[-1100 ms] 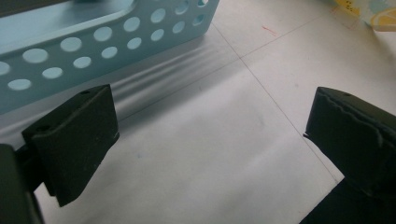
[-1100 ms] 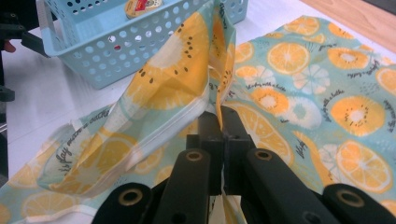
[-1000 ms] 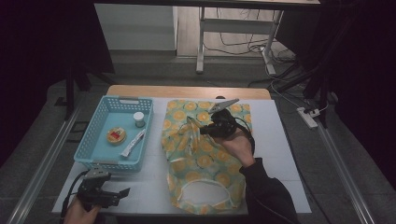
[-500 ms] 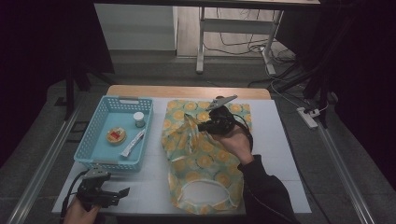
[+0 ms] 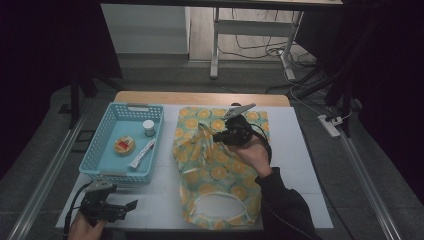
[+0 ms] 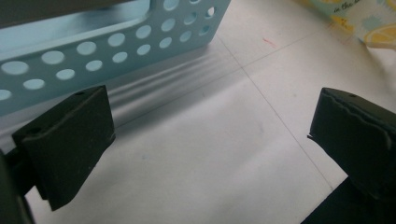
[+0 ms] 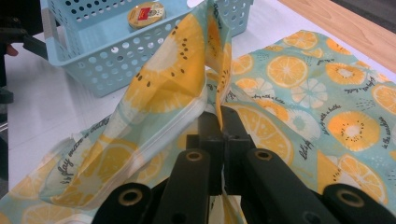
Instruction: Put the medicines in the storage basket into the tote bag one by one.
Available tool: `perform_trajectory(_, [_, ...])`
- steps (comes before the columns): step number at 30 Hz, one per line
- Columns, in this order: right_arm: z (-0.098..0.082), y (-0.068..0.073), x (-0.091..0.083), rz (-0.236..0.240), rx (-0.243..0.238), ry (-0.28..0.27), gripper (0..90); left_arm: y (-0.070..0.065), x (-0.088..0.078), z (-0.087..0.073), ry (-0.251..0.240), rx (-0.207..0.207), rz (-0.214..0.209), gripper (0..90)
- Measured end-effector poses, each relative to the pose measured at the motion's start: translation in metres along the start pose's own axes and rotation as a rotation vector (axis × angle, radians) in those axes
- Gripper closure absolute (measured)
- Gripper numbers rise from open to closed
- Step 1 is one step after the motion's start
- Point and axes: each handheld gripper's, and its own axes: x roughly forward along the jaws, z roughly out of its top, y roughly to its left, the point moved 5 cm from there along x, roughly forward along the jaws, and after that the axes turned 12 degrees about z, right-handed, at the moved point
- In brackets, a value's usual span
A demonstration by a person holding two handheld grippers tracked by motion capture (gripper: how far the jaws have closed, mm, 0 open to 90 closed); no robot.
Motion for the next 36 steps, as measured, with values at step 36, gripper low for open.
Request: perform_trajectory(36, [-0.003,-0.003,-0.001,0.005,-0.005,0.004,90.0,0.006,-0.020,0.008,-0.074,-0.003,-0.083,0.0])
